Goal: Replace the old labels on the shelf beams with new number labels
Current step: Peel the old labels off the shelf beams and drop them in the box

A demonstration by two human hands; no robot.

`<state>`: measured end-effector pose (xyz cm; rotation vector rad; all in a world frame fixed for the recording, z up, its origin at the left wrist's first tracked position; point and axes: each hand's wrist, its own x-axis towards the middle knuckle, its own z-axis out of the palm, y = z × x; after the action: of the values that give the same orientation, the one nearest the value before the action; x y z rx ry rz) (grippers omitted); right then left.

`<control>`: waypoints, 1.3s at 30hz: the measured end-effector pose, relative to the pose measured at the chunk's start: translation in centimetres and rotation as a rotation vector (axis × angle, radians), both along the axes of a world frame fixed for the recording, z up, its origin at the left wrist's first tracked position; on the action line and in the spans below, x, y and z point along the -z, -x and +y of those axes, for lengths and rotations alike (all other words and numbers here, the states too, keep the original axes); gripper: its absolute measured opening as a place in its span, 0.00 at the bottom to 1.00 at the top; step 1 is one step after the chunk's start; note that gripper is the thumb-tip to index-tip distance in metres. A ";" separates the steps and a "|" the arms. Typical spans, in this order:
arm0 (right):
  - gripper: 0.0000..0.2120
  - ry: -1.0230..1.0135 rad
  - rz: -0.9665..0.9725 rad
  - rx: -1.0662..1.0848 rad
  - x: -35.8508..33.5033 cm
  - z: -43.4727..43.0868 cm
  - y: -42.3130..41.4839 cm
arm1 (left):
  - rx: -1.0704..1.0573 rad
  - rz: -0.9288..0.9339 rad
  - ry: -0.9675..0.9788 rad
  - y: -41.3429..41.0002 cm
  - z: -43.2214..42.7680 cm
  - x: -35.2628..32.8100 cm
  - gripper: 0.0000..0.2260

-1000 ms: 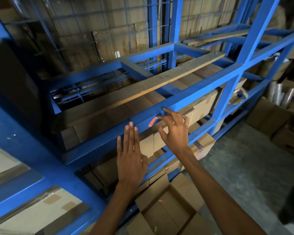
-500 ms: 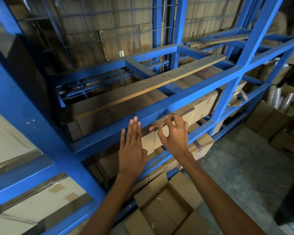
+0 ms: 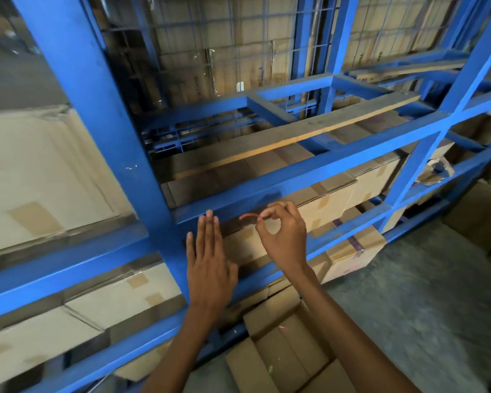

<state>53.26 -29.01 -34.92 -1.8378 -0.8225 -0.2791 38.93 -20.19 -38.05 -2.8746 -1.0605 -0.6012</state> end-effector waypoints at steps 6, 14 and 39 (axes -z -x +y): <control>0.05 0.025 0.092 -0.082 1.1 2.7 5.0 | -0.101 0.014 0.014 6.2 2.1 0.0 0.49; 0.05 0.041 0.333 -0.144 5.2 3.2 9.4 | -0.126 0.057 0.037 9.5 2.4 2.8 0.48; 0.10 0.398 1.349 0.199 53.9 -5.0 7.2 | -0.219 0.044 0.319 7.4 1.3 43.0 0.44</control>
<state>46.09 -34.04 -88.78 -1.9256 0.2806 0.9891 31.52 -18.88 -81.06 -2.9459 -1.5658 -0.3855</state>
